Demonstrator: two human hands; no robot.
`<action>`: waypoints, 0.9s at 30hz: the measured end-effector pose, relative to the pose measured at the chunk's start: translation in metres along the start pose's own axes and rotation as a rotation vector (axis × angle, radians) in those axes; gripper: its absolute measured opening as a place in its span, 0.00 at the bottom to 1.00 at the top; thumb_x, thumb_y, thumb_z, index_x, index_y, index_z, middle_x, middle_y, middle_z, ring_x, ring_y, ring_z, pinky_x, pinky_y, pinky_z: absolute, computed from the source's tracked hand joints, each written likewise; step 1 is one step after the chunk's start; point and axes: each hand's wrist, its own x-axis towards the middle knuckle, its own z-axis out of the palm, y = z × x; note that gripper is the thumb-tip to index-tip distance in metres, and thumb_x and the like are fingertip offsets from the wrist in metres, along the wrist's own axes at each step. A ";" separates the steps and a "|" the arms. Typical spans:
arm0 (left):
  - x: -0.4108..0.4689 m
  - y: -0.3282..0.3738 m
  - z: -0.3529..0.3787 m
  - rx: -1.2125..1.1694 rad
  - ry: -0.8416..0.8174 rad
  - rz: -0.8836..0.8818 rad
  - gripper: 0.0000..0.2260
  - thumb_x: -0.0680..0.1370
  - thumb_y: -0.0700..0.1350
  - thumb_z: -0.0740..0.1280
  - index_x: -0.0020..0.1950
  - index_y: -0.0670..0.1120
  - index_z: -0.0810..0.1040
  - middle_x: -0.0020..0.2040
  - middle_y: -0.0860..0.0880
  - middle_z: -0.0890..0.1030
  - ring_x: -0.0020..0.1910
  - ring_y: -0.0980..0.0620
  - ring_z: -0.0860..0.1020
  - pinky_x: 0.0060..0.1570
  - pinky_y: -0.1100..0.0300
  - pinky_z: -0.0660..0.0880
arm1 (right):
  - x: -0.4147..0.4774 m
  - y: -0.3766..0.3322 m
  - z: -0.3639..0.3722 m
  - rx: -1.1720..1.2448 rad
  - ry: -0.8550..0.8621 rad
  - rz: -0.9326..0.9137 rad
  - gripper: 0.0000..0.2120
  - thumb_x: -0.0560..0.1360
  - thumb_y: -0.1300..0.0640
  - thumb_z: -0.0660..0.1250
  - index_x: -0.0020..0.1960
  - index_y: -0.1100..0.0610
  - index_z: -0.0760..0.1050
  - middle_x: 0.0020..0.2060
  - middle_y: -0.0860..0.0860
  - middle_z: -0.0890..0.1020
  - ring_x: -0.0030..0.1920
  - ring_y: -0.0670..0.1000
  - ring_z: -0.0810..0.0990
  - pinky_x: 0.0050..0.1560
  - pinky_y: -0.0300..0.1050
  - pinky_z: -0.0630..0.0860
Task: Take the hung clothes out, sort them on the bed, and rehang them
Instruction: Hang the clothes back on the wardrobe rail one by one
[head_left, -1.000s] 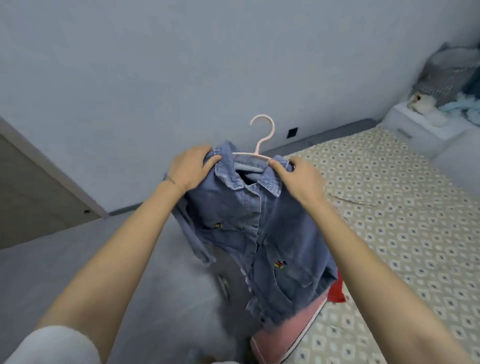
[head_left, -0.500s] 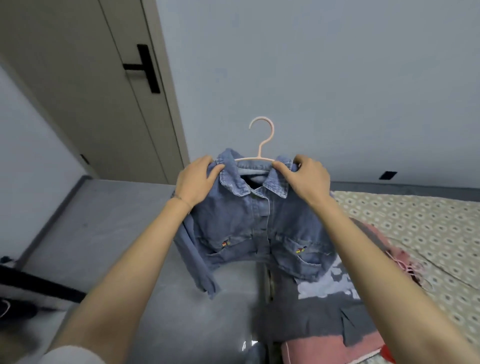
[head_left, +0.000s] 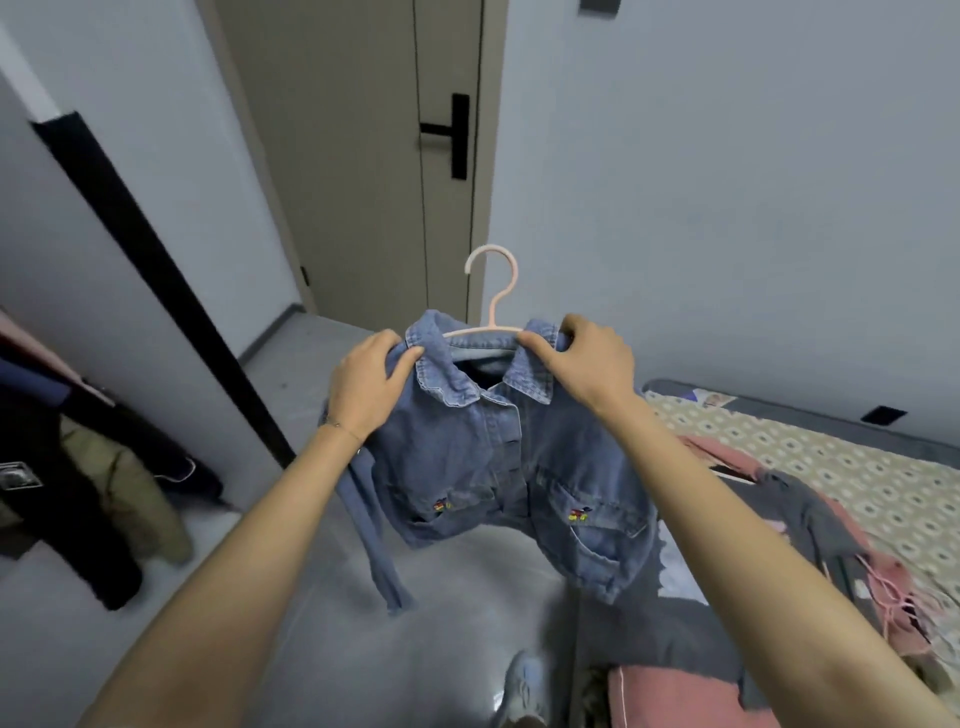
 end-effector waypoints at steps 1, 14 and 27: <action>-0.006 -0.009 -0.012 0.011 0.029 -0.017 0.15 0.81 0.53 0.65 0.41 0.45 0.71 0.39 0.47 0.77 0.40 0.43 0.76 0.37 0.53 0.65 | -0.003 -0.013 0.004 0.009 -0.009 -0.035 0.28 0.73 0.29 0.61 0.35 0.54 0.62 0.28 0.48 0.72 0.34 0.56 0.72 0.31 0.46 0.61; -0.105 -0.097 -0.160 0.289 0.412 -0.228 0.19 0.80 0.58 0.59 0.42 0.44 0.74 0.40 0.47 0.77 0.43 0.45 0.76 0.42 0.50 0.71 | -0.029 -0.179 0.067 0.201 -0.138 -0.512 0.30 0.74 0.31 0.63 0.30 0.54 0.59 0.24 0.49 0.69 0.28 0.52 0.67 0.28 0.44 0.63; -0.193 -0.169 -0.267 0.339 0.605 -0.485 0.12 0.83 0.49 0.62 0.45 0.43 0.72 0.43 0.48 0.74 0.44 0.49 0.73 0.43 0.53 0.69 | -0.064 -0.341 0.121 0.251 -0.249 -0.886 0.29 0.74 0.31 0.61 0.34 0.57 0.65 0.27 0.51 0.73 0.32 0.58 0.73 0.32 0.48 0.66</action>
